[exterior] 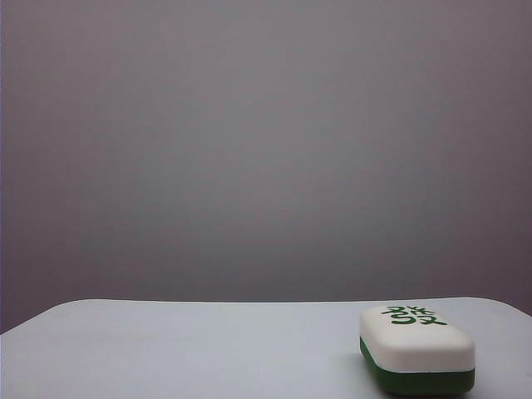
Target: Move the foam mahjong from the right side of the table to the left side of the table.
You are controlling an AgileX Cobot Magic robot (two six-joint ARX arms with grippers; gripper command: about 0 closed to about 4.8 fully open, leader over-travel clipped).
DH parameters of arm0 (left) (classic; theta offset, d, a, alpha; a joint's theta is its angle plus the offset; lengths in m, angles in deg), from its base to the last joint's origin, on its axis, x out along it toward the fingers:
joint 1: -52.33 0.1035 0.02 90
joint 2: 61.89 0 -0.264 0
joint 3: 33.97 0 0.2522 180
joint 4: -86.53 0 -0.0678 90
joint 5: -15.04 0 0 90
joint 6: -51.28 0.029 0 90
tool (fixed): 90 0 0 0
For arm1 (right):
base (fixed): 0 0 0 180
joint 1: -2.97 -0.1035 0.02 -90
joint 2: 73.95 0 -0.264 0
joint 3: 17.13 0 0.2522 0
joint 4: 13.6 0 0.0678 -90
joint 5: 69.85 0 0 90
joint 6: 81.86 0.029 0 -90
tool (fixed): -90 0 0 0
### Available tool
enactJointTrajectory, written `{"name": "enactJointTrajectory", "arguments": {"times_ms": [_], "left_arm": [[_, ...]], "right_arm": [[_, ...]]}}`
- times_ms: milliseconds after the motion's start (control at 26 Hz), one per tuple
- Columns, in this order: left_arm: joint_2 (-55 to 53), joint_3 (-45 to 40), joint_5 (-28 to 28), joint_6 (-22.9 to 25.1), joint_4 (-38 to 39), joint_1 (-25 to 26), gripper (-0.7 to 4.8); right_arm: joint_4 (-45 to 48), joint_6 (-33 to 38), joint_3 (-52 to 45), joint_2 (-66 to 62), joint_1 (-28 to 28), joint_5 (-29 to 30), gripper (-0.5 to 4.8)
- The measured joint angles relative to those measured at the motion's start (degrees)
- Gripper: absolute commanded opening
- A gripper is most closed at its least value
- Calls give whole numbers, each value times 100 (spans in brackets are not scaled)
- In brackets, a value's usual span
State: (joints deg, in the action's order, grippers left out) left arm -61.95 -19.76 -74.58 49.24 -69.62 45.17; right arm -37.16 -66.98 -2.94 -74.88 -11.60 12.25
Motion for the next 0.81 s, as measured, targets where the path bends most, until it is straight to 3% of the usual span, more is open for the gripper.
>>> {"name": "enactJointTrajectory", "arguments": {"times_ms": [538,806], "left_arm": [[0,0,11,-61,0,0,-5],[-4,361,699,-925,-7,0,-5]], "right_arm": [[0,2,0,0,0,4,-5],[389,142,2,0,0,42,-5]]}}
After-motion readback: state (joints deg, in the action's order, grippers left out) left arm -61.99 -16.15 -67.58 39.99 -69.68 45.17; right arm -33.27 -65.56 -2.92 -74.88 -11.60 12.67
